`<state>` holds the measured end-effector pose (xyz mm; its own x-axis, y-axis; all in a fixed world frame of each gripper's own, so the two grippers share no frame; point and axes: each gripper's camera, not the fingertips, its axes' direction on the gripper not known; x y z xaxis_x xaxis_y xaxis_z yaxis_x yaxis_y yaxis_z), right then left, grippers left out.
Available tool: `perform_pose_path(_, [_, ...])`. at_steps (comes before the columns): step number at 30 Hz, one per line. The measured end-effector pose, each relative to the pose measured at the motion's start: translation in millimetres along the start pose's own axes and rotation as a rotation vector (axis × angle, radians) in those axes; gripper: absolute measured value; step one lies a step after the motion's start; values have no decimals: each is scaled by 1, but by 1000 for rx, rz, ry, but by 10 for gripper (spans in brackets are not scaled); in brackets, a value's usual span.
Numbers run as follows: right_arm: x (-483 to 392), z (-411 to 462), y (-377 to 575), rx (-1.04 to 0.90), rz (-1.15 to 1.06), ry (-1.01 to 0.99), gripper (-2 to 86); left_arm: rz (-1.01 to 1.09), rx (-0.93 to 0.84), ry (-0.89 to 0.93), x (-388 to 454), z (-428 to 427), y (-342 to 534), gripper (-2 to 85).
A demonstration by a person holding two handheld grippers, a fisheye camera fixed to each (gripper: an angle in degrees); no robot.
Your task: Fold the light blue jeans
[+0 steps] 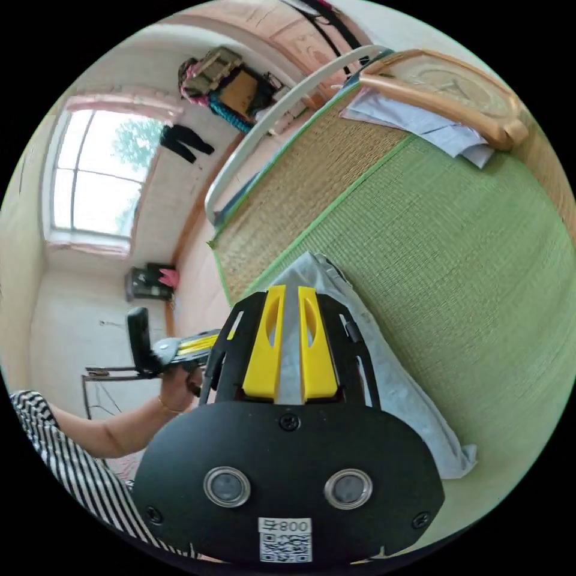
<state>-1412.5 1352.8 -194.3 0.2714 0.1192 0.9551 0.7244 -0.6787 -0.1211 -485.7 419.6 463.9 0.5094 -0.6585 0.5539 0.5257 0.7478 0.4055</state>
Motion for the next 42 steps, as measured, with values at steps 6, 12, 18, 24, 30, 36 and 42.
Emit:
perform_pose_path(6, [-41, 49, -14, -141, -170, 363, 1, 46, -16, -81, 35, 16, 0, 1])
perform_pose_path(12, [-56, 50, -6, -136, -280, 403, 0, 73, -17, -52, 57, 24, 0, 1])
perform_pose_path(18, [-52, 21, -20, -47, -234, 337, 1, 27, 43, -35, 85, 2, 6, 2])
perform_pose_path(24, [-16, 42, -40, -140, -184, 230, 1, -2, -4, -55, 107, 14, 7, 1])
perform_pose_path(30, [-8, 8, 15, -59, -227, 198, 1, 29, 14, -49, 151, -2, 15, 1])
perform_pose_path(36, [56, 50, 34, -147, -123, 194, 0, -6, -51, 5, 164, 17, 11, 1])
perform_pose_path(42, [82, 23, 56, -78, -116, 156, 0, 3, -61, -4, 200, -1, 14, 1])
